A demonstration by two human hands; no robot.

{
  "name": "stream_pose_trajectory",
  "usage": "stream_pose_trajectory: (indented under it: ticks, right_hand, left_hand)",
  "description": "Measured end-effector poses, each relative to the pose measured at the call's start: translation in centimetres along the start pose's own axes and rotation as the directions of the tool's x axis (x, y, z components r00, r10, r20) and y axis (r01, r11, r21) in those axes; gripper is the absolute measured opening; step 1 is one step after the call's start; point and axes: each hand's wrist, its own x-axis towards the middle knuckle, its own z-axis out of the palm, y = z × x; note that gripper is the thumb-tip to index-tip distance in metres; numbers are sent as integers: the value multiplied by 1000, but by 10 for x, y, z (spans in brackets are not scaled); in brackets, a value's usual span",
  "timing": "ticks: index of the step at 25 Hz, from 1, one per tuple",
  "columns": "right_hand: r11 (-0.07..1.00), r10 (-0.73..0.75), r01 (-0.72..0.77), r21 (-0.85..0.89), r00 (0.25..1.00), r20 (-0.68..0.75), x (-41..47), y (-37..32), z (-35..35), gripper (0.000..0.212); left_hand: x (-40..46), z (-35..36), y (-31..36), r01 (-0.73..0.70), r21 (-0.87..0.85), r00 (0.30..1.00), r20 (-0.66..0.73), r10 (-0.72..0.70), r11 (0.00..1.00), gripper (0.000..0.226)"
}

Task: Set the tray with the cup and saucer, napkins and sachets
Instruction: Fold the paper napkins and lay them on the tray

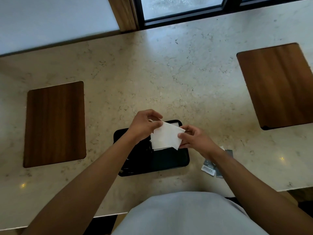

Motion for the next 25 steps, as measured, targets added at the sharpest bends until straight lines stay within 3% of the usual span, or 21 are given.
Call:
stream_pose_trajectory:
  ticks: [4, 9, 15, 25]
  right_hand:
    - [992, -18, -3, -125, 985, -172, 5, 6, 3, 9]
    - [948, -74, -37, -315, 939, -336, 12, 2, 3, 22]
    - [890, -130, -15, -455, 950, -285, 12, 1, 5, 13]
    - [825, -141, -39, -563, 952, -272, 13, 4, 10, 18]
  left_hand:
    - [6, 5, -5, 45, -11, 999, -21, -45, 999, 11]
    - [14, 6, -16, 85, 85, 996, -16, -84, 993, 11]
    - [15, 9, -28, 9, 342, 999, 35, -22, 940, 14]
    - [19, 7, -27, -27, 427, 999, 30, 15, 904, 15]
